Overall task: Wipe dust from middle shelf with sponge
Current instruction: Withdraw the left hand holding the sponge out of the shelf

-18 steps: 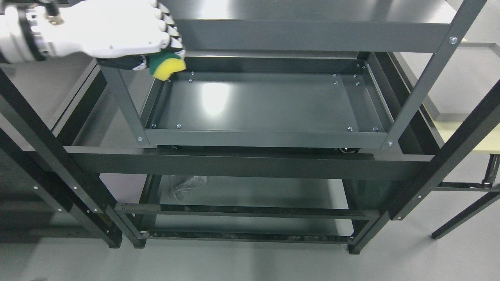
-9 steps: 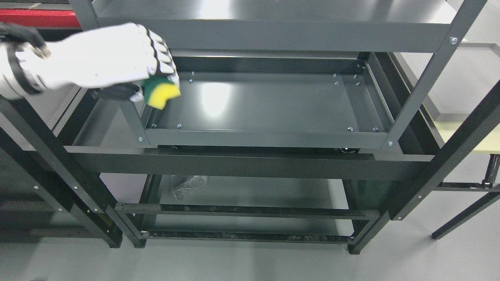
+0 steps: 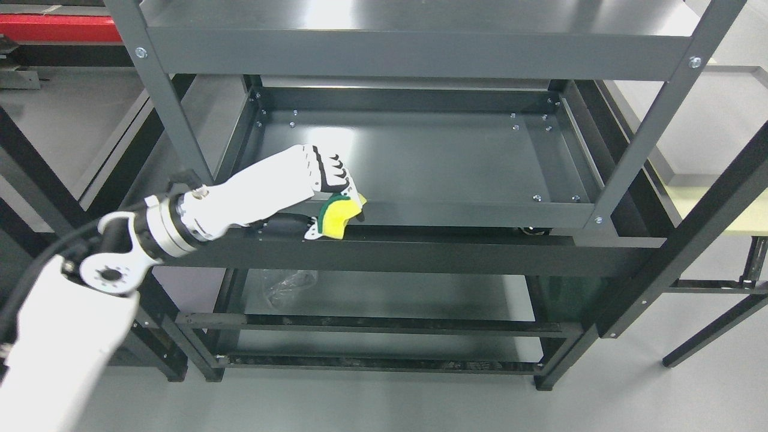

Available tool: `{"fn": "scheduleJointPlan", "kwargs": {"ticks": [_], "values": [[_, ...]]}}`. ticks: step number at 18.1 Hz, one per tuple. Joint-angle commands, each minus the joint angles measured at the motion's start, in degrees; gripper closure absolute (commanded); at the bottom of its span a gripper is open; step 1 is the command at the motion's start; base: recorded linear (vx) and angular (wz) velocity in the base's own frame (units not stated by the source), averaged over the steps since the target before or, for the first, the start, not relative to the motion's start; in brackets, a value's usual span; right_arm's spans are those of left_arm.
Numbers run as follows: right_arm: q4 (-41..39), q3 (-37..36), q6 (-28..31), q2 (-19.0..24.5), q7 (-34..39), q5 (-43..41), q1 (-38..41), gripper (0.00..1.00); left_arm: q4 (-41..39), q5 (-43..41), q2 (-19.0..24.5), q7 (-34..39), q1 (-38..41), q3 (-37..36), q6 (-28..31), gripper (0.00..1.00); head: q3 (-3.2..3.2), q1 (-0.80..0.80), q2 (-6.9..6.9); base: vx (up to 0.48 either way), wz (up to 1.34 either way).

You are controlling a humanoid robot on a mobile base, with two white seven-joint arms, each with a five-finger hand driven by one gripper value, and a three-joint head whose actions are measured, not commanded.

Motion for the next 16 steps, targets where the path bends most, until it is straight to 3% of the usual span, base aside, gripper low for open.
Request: {"fn": "scheduleJointPlan", "kwargs": {"ticks": [1,3,6,8,10,14,16], "values": [[-1.0,0.0,4.2,-1.0,0.0,0.0,0.0,0.0,16.3,-1.5,-22.0,10.1,13.1,17.0,0.1,1.0,0.0,0.0,0.0,0.0,0.0],[-1.0,0.0,4.2,-1.0,0.0,0.0,0.0,0.0,15.9,-0.8,-22.0,18.4,15.7,16.5,2.4,1.0,0.0,0.0,0.0,0.0,0.0],[-1.0,0.0,4.2,-1.0,-0.1,0.0,0.0,0.0,12.4,2.0,-22.0,28.7,15.8,15.8,18.6,0.99,0.0,0.0,0.0,0.0,0.0],[-1.0,0.0,4.2,-1.0,0.0,0.0,0.0,0.0,6.2,13.3,-22.0,29.0,15.9,11.6,29.0,0.99,0.0,0.0,0.0,0.0,0.0],[-1.0,0.0,4.2,-1.0,0.0,0.0,0.0,0.0,0.0,17.4,-22.0,29.5,17.0,6.8,36.3,0.99,0.0,0.0,0.0,0.0,0.0],[-1.0,0.0,4.2,-1.0,0.0,0.0,0.0,0.0,-10.0,17.4,-22.0,30.4,21.1,-5.8,38.2,0.99,0.0,0.0,0.0,0.0,0.01],[-1.0,0.0,4.2,-1.0,0.0,0.0,0.0,0.0,-12.1,16.5,-22.0,30.4,21.1,-6.9,38.2,0.99,0.0,0.0,0.0,0.0,0.0]]}}
